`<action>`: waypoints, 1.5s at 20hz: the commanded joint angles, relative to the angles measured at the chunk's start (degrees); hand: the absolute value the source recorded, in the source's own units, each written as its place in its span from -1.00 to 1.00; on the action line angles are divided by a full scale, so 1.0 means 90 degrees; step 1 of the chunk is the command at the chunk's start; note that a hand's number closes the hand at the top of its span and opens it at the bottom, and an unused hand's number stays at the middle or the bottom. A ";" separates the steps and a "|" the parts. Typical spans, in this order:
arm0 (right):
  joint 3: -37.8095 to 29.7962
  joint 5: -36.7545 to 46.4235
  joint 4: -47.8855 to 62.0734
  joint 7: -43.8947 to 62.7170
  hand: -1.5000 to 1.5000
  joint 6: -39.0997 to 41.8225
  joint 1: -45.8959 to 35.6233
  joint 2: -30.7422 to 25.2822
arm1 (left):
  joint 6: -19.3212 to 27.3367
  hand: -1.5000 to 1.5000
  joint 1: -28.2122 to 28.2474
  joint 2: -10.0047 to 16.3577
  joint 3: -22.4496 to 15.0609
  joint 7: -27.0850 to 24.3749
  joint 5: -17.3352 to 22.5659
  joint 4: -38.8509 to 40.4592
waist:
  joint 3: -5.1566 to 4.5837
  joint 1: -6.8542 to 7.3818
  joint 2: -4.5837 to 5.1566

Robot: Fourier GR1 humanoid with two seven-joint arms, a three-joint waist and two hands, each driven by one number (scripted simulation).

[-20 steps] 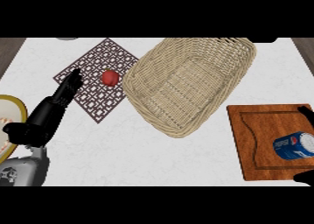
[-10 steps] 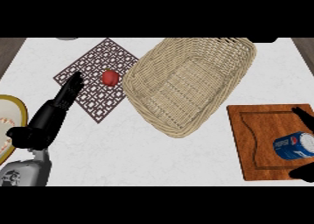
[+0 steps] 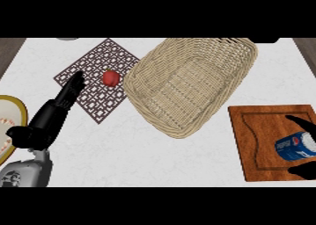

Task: Pick the can from the cutting board and place it in the basket

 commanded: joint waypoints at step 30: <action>0.3821 0.1408 -0.0530 0.5367 1.00 -0.3001 -0.2059 0.2536 | -0.0400 0.00 -0.0501 -0.0192 -0.0319 0.0042 0.0026 0.0145 | 0.0040 0.0985 0.0077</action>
